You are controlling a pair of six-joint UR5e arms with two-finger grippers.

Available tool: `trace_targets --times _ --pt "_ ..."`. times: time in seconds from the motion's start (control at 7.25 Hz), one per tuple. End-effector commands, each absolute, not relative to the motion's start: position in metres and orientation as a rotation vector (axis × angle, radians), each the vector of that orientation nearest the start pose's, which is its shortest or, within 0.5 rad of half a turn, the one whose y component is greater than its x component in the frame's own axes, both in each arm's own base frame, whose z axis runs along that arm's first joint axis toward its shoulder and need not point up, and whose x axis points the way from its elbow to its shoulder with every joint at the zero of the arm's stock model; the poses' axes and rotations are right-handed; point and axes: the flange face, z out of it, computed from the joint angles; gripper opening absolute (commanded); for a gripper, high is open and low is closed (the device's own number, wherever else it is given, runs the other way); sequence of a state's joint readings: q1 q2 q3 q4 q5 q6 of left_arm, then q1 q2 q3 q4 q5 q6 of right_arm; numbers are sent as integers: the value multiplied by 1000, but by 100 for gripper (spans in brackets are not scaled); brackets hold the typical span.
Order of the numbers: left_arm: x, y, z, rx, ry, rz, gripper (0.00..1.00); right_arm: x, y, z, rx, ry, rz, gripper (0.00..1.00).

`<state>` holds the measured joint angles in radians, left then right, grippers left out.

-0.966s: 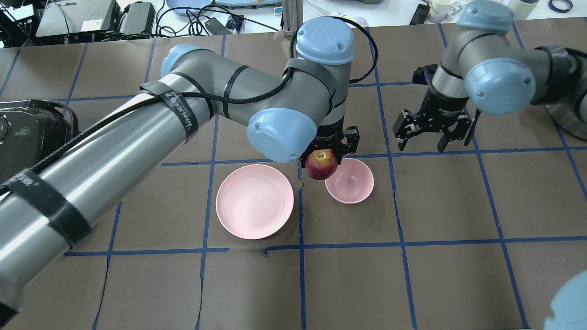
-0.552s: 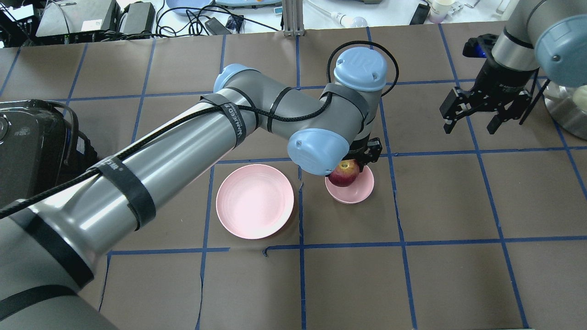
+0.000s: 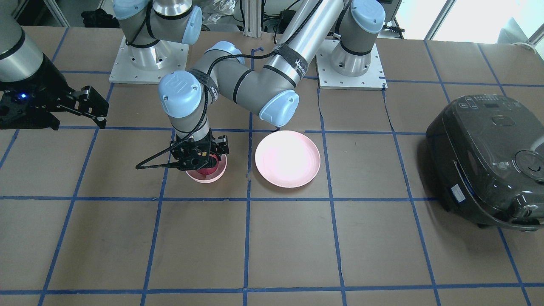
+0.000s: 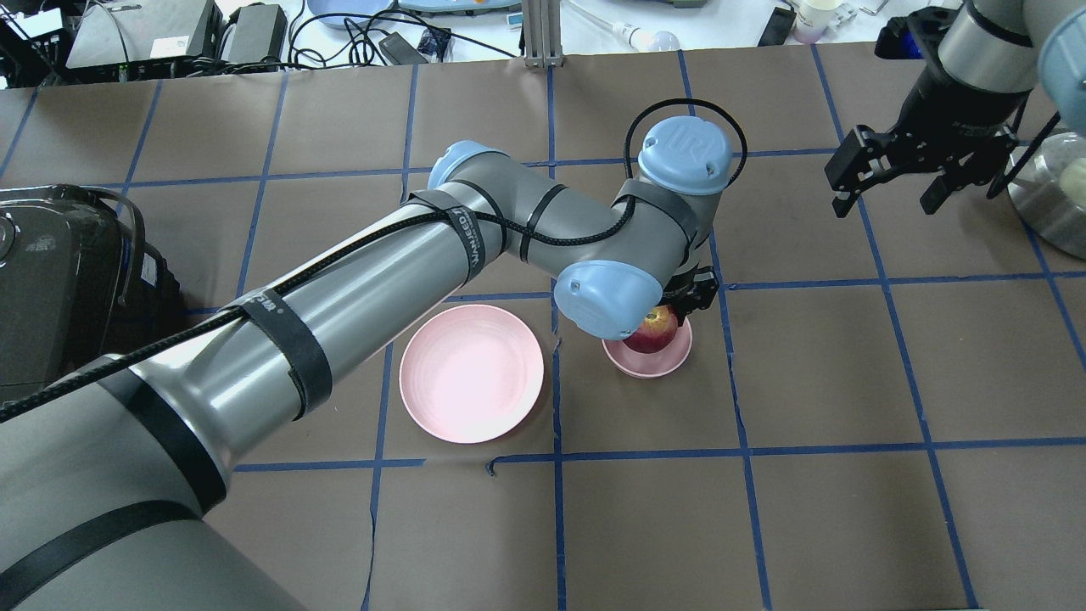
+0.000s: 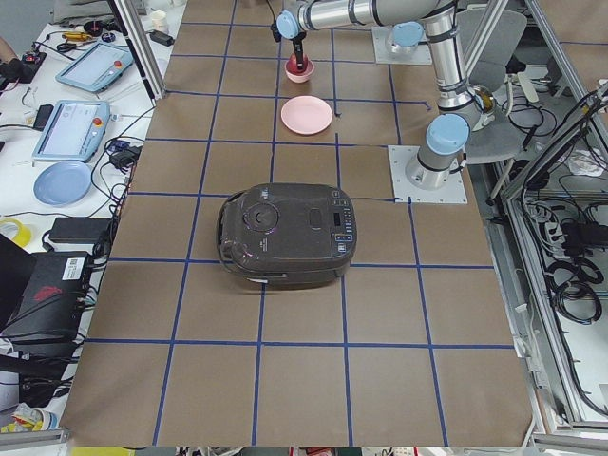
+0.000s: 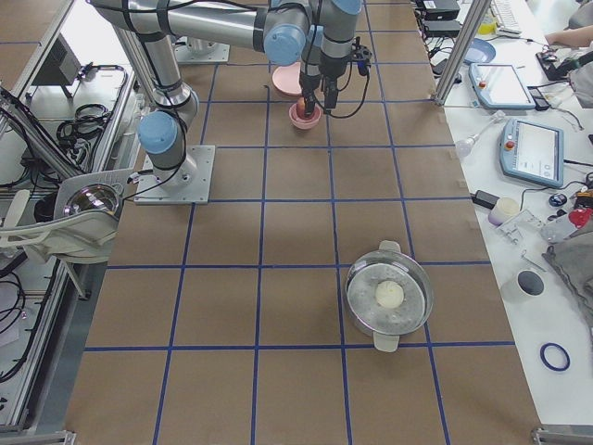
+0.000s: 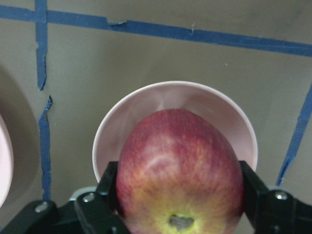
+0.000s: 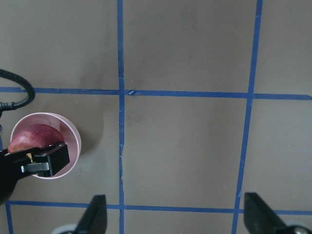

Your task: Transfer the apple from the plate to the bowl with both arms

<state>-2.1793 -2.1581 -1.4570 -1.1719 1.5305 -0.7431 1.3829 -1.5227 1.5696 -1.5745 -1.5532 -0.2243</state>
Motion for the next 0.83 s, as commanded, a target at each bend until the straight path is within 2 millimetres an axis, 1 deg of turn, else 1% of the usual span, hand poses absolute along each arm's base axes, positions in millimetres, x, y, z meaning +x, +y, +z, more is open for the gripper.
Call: trace_targets --times 0.0,0.14,0.28,0.41,0.55,0.69 --pt "-499 -476 232 -208 3117 132 100 42 -523 475 154 3118 28 100" --pt "-498 -475 249 -197 3134 100 100 52 -521 473 319 3102 39 100" --pt "-493 -475 269 -128 3151 92 100 78 -517 476 258 3121 38 100" --pt "-477 -472 295 -27 3150 98 100 96 -512 483 216 3113 14 100" --pt "-454 -473 329 36 3153 97 100 97 -510 485 199 3114 9 100" --pt "-432 -468 369 98 3157 81 100 97 -509 487 196 3114 7 100"
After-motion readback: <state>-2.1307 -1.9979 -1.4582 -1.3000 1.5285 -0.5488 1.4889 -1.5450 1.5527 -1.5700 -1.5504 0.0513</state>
